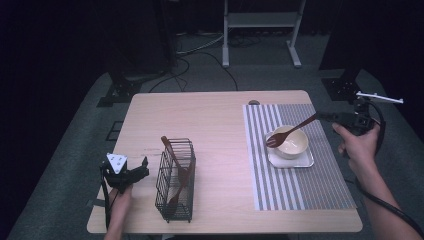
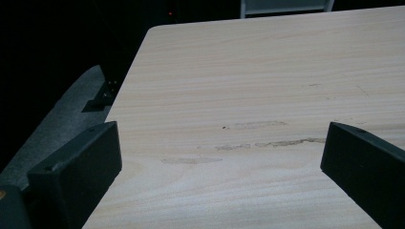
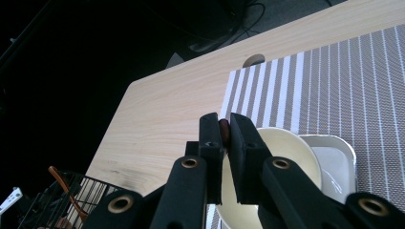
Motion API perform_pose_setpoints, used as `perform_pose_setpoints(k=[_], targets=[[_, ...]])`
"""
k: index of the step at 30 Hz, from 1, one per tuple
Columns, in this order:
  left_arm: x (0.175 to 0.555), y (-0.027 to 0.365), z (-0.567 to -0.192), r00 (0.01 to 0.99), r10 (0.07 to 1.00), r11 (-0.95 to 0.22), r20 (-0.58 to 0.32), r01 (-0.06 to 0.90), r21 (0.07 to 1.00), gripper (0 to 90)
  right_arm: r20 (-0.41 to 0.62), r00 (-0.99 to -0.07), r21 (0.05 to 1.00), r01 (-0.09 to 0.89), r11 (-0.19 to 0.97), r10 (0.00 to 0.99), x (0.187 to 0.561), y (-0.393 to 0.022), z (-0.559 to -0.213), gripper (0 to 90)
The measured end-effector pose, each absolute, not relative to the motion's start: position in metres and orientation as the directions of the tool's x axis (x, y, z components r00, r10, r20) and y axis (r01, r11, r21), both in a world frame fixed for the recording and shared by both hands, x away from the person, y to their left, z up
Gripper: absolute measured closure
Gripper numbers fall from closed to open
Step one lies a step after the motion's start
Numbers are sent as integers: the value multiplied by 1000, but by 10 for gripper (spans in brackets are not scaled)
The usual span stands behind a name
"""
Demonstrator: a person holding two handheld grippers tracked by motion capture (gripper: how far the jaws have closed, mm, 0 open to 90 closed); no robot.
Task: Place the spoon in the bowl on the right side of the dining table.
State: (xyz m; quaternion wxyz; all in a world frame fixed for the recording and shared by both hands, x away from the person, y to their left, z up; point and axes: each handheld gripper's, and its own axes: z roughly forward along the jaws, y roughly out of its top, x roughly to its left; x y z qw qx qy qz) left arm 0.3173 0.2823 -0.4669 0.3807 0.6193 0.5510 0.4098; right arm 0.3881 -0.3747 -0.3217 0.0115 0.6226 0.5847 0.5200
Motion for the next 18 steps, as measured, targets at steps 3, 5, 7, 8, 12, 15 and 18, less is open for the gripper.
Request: perform_pose_setpoints(k=[3, 5, 7, 8, 12, 15, 18], targets=[[317, 282, -467, 57, 994, -103, 88, 371, 923, 0, 637, -217, 620, 714, -325, 739, 387, -379, -321, 836], [317, 282, -467, 57, 994, -103, 88, 371, 923, 0, 634, -217, 623, 712, -324, 742, 386, -381, -322, 835], [317, 282, -467, 57, 994, -103, 88, 371, 923, 0, 636, -212, 620, 713, -328, 742, 386, -382, -322, 835], [317, 282, -467, 57, 994, -103, 88, 371, 923, 0, 635, -211, 621, 711, -329, 743, 386, -383, -323, 835], [317, 282, -467, 57, 994, -103, 88, 370, 923, 0, 639, -204, 618, 710, -337, 742, 386, -386, -323, 836], [317, 282, -467, 57, 994, -103, 89, 370, 923, 0, 643, -194, 614, 709, -347, 741, 386, -389, -325, 835], [317, 282, -467, 57, 994, -103, 89, 371, 923, 0, 644, -193, 614, 708, -350, 740, 385, -390, -325, 835]])
